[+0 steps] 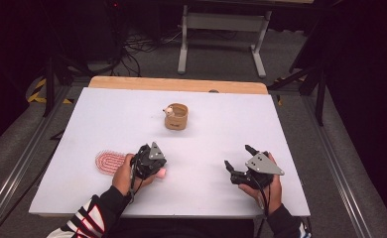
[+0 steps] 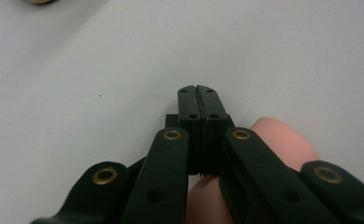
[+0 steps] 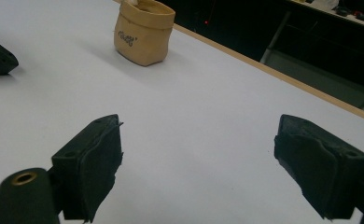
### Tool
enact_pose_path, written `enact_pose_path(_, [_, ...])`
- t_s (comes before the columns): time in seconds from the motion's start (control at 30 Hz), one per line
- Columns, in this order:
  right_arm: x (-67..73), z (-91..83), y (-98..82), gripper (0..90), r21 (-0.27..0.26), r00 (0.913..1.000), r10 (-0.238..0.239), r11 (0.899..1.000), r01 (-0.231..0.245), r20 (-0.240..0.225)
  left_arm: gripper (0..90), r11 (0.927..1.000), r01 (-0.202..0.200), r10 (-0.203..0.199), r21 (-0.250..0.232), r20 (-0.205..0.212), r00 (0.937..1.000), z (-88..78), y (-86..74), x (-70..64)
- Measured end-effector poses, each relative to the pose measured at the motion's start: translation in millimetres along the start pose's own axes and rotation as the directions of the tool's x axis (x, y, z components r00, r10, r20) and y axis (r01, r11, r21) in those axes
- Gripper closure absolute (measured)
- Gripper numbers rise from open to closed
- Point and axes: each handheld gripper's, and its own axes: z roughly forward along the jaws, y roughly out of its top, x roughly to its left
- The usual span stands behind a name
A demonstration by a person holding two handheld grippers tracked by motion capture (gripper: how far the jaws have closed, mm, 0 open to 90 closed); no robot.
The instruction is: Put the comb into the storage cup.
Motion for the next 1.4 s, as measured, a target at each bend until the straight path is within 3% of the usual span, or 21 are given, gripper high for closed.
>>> enact_pose_path(0.4, [1.6,2.2,-0.5,15.3,0.012,1.0000,0.000,1.000,0.000,-0.005,90.0,0.9998,-0.016,0.016,-0.015,0.005,0.9999,-14.3,-19.8,6.6])
enact_pose_path(0.57, [3.8,3.1,-0.2,15.3,0.017,0.9999,-0.006,1.000,0.006,-0.011,90.0,0.9974,-0.014,0.013,-0.071,-0.009,0.9999,-26.1,-24.6,9.4])
enact_pose_path(0.63, [4.1,3.8,-0.6,15.3,0.022,0.9999,-0.006,1.000,0.006,-0.013,89.6,0.9923,-0.009,0.010,-0.124,0.005,0.9999,-34.0,-26.4,11.5])
enact_pose_path(0.7, [4.2,4.0,-0.6,15.4,0.022,0.9999,-0.008,1.000,0.008,-0.013,89.2,0.9857,-0.018,0.017,-0.167,-0.011,0.9998,-43.5,-28.9,12.9])
enact_pose_path(0.73, [4.0,4.1,-0.6,15.3,0.021,0.9999,-0.004,1.000,0.004,-0.013,88.5,0.9804,-0.021,0.022,-0.196,0.000,0.9998,-48.1,-30.6,13.8])
enact_pose_path(0.77, [4.0,4.2,-0.7,15.4,0.022,0.9999,-0.004,1.000,0.005,-0.014,87.7,0.9705,-0.044,0.039,-0.237,-0.026,0.9989,-57.7,-34.1,14.7])
enact_pose_path(0.8, [4.0,4.2,-0.7,15.4,0.022,0.9999,-0.004,1.000,0.005,-0.014,86.9,0.9705,-0.044,0.039,-0.237,-0.026,0.9989,-57.7,-34.1,14.7])
enact_pose_path(0.87, [4.9,4.5,-0.7,15.4,0.023,0.9999,-0.005,1.000,0.005,-0.016,86.6,0.9556,-0.056,0.052,-0.289,-0.023,0.9984,-68.2,-39.5,17.3])
enact_pose_path(0.9, [5.8,4.8,-0.1,15.4,0.021,0.9997,-0.006,1.000,0.007,-0.022,86.0,0.9471,-0.069,0.058,-0.313,-0.042,0.9974,-75.9,-43.7,18.8])
enact_pose_path(0.93, [5.8,4.8,-0.1,15.4,0.021,0.9997,-0.006,1.000,0.007,-0.022,86.0,0.9471,-0.069,0.058,-0.313,-0.042,0.9974,-75.9,-43.7,18.8])
enact_pose_path(1.1, [9.2,4.8,1.8,15.5,0.019,0.9994,-0.013,1.000,0.014,-0.032,85.0,0.9244,-0.079,0.064,-0.373,-0.052,0.9966,-92.8,-59.5,25.5])
enact_pose_path(1.23, [12.2,5.4,2.8,15.5,0.021,0.9990,-0.021,1.000,0.022,-0.039,84.0,0.9213,-0.070,0.050,-0.382,-0.064,0.9967,-98.8,-71.2,30.4])
enact_pose_path(1.4, [14.5,5.4,3.8,15.5,0.025,0.9986,-0.021,0.999,0.022,-0.050,83.3,0.9238,-0.053,0.021,-0.379,-0.088,0.9959,-104.3,-86.2,35.9])
